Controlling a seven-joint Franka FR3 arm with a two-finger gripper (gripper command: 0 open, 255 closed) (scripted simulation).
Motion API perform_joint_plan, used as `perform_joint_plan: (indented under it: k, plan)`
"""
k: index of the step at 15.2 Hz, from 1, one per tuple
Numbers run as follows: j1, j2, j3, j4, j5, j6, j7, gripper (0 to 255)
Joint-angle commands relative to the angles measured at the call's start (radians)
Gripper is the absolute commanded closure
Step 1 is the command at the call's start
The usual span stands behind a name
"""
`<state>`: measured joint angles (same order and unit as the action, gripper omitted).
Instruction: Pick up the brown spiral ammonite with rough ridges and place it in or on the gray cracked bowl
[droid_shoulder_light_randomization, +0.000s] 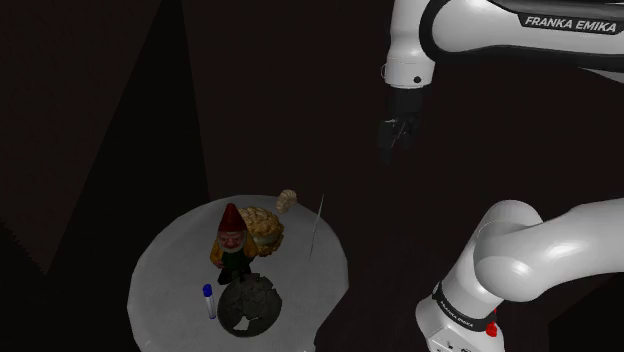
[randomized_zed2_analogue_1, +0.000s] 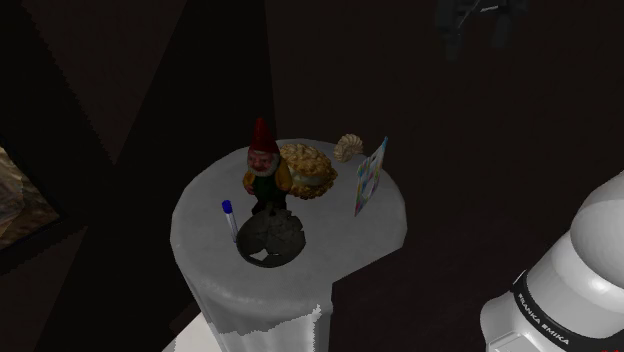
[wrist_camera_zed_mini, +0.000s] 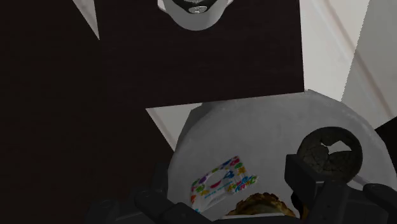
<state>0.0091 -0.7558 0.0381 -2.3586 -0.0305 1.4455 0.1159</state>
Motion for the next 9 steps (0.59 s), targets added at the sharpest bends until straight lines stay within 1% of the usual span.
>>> perform_joint_plan:
  k: [1, 5, 9]
  plan:
    - [0.0, 0.0, 0.0, 0.0, 0.0, 0.0, 0.0, 0]
    - [-0.023, 0.094, 0.049, -0.033, 0.03, 0.134, 0.128, 0]
    - [-0.047, 0.211, 0.094, -0.04, 0.047, 0.265, 0.253, 0]
